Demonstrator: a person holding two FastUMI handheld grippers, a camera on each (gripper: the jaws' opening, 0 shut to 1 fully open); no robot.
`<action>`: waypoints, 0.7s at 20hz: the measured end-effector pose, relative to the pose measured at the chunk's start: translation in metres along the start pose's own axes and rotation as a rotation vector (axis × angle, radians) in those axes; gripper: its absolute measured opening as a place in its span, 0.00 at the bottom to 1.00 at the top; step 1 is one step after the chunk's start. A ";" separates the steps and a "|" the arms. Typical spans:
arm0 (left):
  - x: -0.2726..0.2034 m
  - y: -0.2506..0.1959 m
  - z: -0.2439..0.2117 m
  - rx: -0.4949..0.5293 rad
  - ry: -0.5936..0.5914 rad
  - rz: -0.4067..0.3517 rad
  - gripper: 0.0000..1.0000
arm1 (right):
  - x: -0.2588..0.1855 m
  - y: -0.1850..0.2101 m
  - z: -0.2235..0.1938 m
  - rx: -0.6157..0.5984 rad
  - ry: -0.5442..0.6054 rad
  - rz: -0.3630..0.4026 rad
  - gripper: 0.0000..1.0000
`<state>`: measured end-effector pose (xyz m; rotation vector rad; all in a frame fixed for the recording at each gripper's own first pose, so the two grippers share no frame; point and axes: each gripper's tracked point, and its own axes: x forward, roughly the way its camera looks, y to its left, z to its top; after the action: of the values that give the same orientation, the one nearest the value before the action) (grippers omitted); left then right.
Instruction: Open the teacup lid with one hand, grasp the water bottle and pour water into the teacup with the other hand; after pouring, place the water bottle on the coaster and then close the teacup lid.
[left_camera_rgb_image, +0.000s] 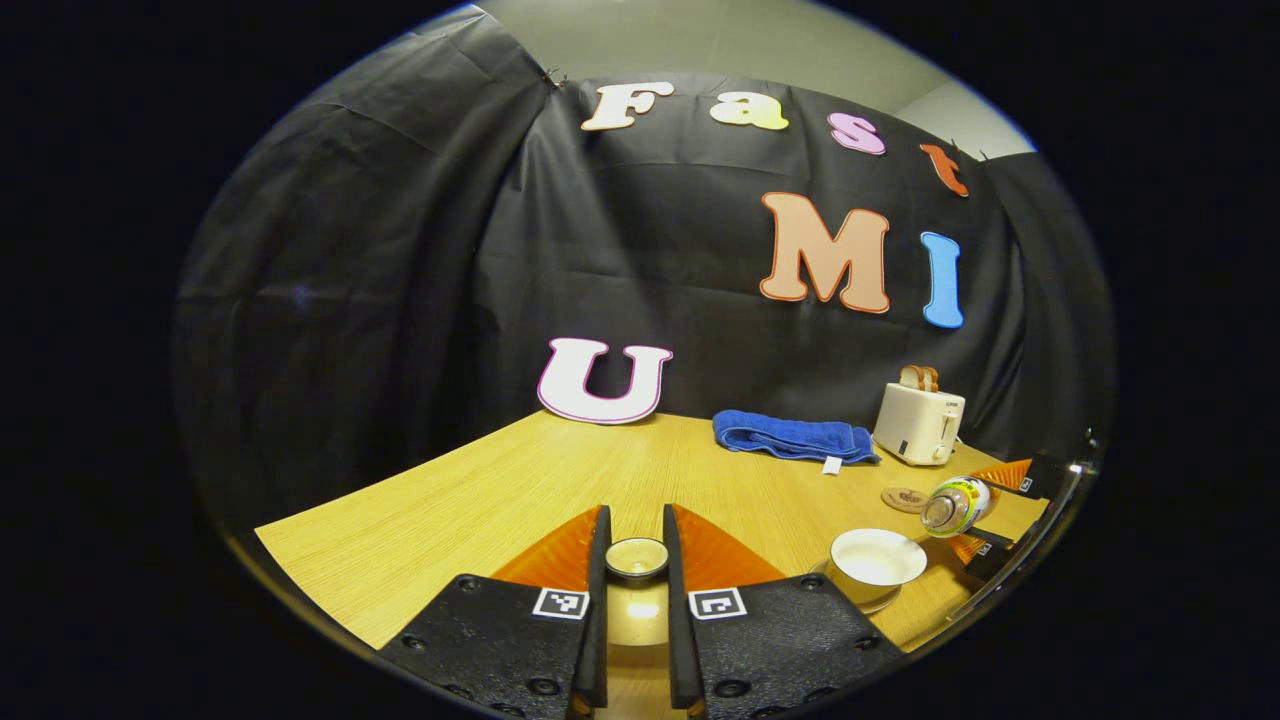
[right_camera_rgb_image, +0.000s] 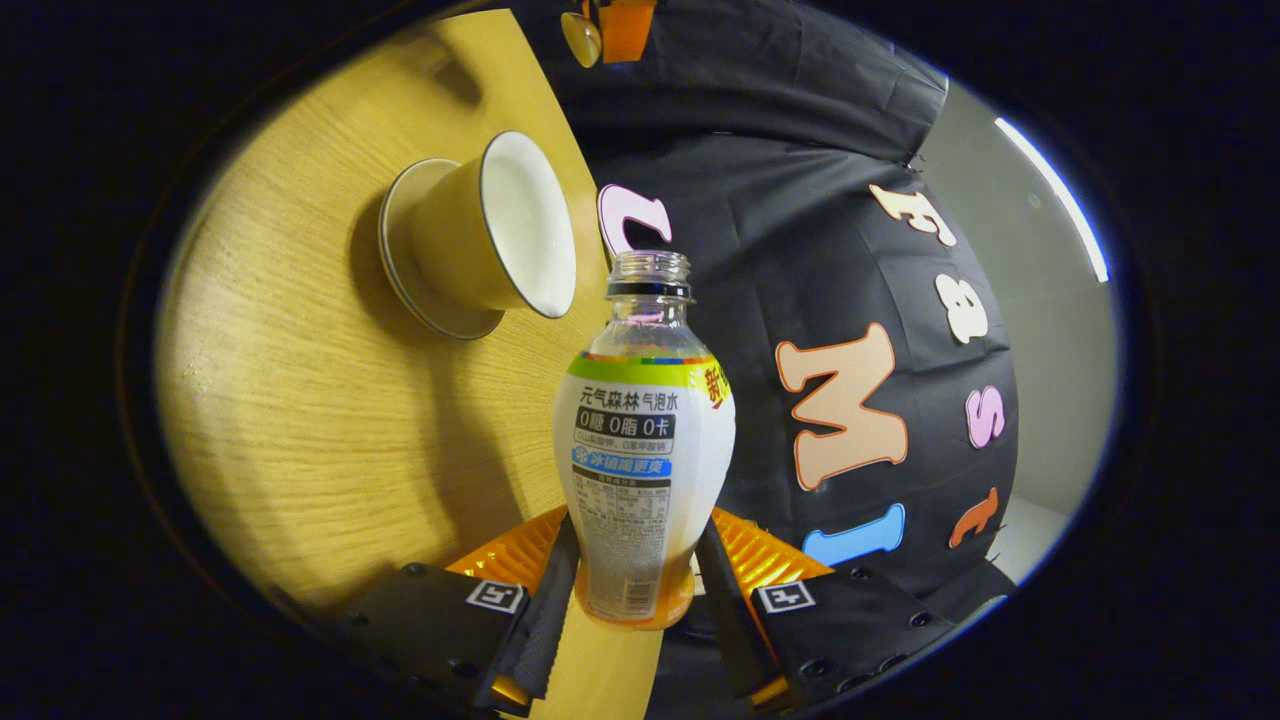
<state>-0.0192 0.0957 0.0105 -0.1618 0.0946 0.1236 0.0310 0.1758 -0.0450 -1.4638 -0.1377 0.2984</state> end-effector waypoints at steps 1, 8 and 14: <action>0.000 0.000 0.000 0.000 0.000 0.000 0.22 | 0.001 -0.003 0.000 -0.029 -0.008 0.001 0.69; -0.002 -0.002 0.000 -0.003 0.003 -0.009 0.21 | 0.006 -0.014 0.005 -0.181 -0.040 -0.017 0.69; -0.003 -0.002 -0.001 -0.005 0.008 -0.007 0.21 | 0.012 -0.018 0.002 -0.303 -0.045 -0.020 0.70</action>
<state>-0.0223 0.0928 0.0105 -0.1678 0.1021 0.1157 0.0444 0.1795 -0.0279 -1.7550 -0.2413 0.3037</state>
